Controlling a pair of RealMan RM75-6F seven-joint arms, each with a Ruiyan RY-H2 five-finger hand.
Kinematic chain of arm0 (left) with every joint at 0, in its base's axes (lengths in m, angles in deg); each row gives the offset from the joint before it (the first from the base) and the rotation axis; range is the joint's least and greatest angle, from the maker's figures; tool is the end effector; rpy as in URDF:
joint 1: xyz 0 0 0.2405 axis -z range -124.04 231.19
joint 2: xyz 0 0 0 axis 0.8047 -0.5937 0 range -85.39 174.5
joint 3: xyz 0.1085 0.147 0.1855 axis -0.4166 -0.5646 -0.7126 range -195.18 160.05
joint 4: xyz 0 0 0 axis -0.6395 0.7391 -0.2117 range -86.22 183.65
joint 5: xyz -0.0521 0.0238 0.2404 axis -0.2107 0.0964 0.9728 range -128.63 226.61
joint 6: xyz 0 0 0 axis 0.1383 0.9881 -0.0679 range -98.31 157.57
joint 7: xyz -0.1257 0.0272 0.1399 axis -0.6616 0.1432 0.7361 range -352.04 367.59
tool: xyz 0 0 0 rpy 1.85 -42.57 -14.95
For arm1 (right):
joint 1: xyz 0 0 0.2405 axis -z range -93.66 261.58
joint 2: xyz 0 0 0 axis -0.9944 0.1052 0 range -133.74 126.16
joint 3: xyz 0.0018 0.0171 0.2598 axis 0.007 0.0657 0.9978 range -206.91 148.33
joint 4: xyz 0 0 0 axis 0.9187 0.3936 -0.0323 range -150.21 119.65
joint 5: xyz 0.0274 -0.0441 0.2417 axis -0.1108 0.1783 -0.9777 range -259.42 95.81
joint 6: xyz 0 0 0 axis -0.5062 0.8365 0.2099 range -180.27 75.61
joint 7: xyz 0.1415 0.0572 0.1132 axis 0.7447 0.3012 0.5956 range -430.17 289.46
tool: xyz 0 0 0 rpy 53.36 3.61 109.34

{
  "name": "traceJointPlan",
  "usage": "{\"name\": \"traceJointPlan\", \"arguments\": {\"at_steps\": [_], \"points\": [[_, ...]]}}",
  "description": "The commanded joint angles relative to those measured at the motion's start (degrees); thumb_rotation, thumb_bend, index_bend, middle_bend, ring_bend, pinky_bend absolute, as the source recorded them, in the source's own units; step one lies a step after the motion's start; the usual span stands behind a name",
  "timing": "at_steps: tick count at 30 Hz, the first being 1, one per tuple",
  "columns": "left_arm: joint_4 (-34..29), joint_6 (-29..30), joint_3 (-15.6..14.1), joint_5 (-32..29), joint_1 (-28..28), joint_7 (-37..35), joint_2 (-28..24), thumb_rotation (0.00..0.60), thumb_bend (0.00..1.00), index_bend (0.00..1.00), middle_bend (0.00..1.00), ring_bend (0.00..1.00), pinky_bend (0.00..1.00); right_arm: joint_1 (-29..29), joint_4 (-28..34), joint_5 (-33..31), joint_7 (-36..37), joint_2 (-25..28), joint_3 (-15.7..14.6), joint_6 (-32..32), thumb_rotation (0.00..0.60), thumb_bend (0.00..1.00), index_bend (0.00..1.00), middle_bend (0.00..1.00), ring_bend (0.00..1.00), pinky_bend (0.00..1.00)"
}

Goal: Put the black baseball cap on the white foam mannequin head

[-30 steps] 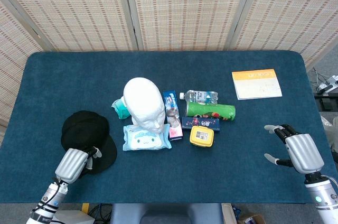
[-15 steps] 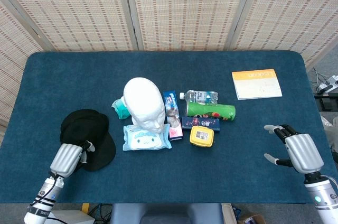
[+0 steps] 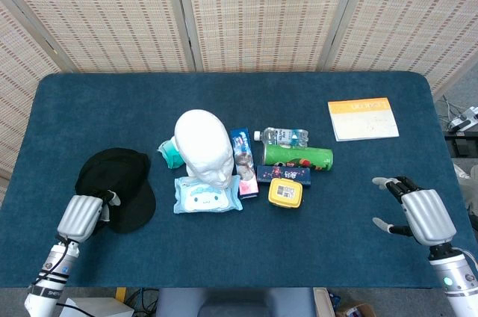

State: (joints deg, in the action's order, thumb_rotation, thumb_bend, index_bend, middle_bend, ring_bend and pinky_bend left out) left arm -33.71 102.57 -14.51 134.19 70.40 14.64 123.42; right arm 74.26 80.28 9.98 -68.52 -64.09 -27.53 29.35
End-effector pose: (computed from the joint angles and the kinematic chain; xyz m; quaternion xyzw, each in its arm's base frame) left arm -0.2925 0.2939 0.0187 -0.6815 -0.3696 -0.3703 0.5118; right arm -0.2924 -0.2490 0.1215 0.6518 -0.3665 0.4099 0.5223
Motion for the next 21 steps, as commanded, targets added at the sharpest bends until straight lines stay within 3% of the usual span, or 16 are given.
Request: {"name": "traceJointPlan", "arguments": {"at_steps": [1,10,16,19,21], "points": [[0.5,-0.8,0.7,-0.9,0.7,0.7,0.0,0.6,0.81,0.46,0.46,0.43,0.67,0.0,0.0,0.0,0.0,0.0,0.0,0.0,0.6,0.0,0.29,0.39,0.29,0.62],[2.3,-1.9,3.1,-4.9,2.1,3.3,1.0,0.6,0.81,0.46,0.45,0.42,0.65,0.1,0.0,-0.1,0.5,0.2,0.1,0.2,0.6,0.0,0.29,0.39,0.29,0.62],[1.1,2.2,1.7,-3.2,0.2,4.1,1.2,0.6,0.8,0.46,0.43,0.4,0.65,0.1,0.0,0.0,0.6,0.2,0.1,0.3,0.6,0.0,0.29,0.39,0.29,0.62],[0.2,4.8,0.8,-2.0,-1.1,5.1,1.5,0.6,0.72,0.45,0.42,0.4,0.65,0.1,0.0,0.2,0.5,0.2,0.0,0.3,0.6,0.0,0.29,0.39,0.29,0.62],[0.0,6.4,0.4,-1.3,-1.8,5.9,1.8,0.6,0.59,0.45,0.46,0.4,0.65,0.1,0.0,0.3,0.4,0.1,0.0,0.3,0.6,0.0,0.29,0.39,0.29,0.62]]}}
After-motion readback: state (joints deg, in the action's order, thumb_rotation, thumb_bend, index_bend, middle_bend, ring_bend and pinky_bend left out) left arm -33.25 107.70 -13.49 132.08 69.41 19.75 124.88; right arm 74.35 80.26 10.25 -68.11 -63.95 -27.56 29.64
